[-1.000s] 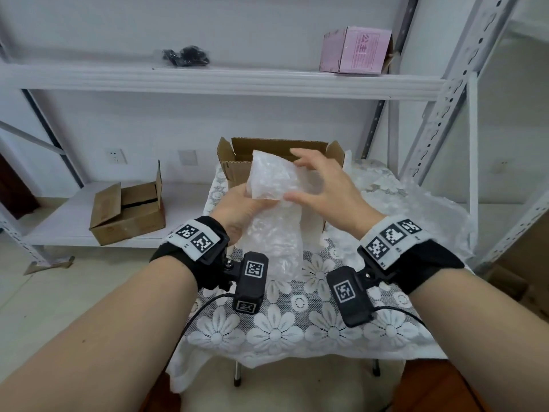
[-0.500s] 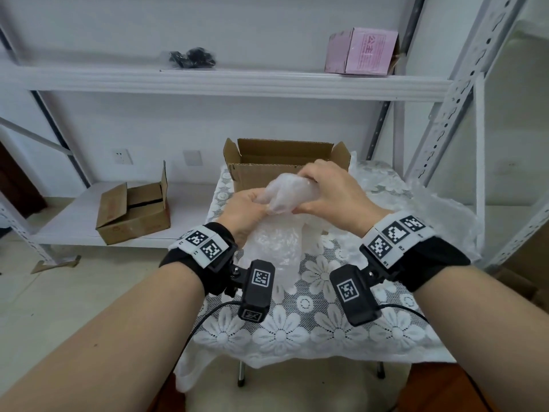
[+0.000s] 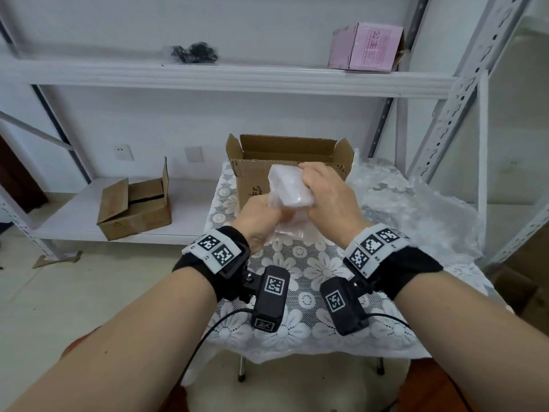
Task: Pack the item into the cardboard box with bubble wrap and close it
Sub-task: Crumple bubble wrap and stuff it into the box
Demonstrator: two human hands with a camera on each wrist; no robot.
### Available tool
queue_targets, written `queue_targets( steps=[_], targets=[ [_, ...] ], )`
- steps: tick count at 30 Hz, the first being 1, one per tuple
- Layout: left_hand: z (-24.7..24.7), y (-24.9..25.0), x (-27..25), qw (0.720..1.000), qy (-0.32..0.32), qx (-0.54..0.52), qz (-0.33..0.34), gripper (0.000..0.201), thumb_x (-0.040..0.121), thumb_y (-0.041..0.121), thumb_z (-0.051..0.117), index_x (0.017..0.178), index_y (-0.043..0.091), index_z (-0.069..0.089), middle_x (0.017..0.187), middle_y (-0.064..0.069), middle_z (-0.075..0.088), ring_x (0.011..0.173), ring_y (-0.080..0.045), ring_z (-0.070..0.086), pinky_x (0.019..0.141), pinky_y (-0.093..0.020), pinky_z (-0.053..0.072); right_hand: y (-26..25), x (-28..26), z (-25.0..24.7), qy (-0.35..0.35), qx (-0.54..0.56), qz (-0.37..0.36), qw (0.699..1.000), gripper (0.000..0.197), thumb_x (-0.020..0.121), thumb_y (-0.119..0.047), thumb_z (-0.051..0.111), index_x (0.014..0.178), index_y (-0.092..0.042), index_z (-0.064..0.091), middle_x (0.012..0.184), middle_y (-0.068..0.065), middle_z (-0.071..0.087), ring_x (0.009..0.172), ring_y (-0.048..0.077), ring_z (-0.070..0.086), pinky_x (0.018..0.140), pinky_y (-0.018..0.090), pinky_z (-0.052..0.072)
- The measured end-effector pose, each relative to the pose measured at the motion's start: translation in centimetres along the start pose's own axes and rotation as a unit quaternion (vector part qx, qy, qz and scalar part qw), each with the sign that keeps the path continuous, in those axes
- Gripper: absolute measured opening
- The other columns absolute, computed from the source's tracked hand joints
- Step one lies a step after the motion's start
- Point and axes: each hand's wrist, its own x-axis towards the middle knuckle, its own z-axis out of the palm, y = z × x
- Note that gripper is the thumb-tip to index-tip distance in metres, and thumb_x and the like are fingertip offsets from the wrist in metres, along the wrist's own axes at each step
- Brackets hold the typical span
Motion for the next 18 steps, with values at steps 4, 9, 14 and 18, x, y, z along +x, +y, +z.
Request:
queue_targets(
  steps=[4,9,14,18],
  targets=[
    [0.6,0.3,-0.3,0.998,-0.035,-0.039,0.028,0.021,0.083,-0.019,0.053,0.089,-0.003,0.065,0.081,-0.013,0.071,0.073,-0.022,0.069,0.058,-0.025,0.056,-0.9,-0.7,0.6,-0.034,-0.126,-0.033,0.991,0.051,0.072,-0.031,0.070,0.108,0.002,0.057,0.121,0.022,0.058,0.109,0.038,0.056,0.096,0.052,0.046],
    [0.2,1.0,-0.8,0.969,-0.130,-0.210,0.011,0.044,0.078,-0.014,0.039,0.121,-0.012,0.050,0.111,-0.025,0.060,0.097,-0.034,0.064,0.077,-0.047,0.056,-0.9,-1.6,1.5,-0.018,-0.187,-0.046,0.981,0.042,0.069,-0.002,0.071,0.106,-0.002,0.052,0.130,0.024,0.051,0.118,0.038,0.051,0.103,0.053,0.041],
    [-0.6,0.9,0.3,0.962,-0.093,-0.256,-0.006,0.063,0.083,0.028,0.072,0.133,-0.001,0.049,0.129,-0.023,0.058,0.118,-0.033,0.058,0.103,-0.051,0.043,-0.8,-2.1,1.8,-0.029,-0.081,-0.159,0.983,0.017,0.087,-0.008,0.050,0.101,0.001,0.055,0.134,0.031,0.046,0.126,0.038,0.045,0.108,0.045,0.039],
    [-1.3,-0.1,1.1,0.974,0.037,-0.219,-0.040,0.054,0.081,0.021,0.076,0.127,0.001,0.054,0.123,-0.021,0.063,0.108,-0.034,0.065,0.093,-0.047,0.052,-0.9,-2.2,1.1,-0.007,0.052,-0.121,0.991,0.036,0.098,-0.024,0.037,0.118,0.000,0.054,0.132,0.019,0.052,0.122,0.024,0.049,0.110,0.034,0.036]
  ],
)
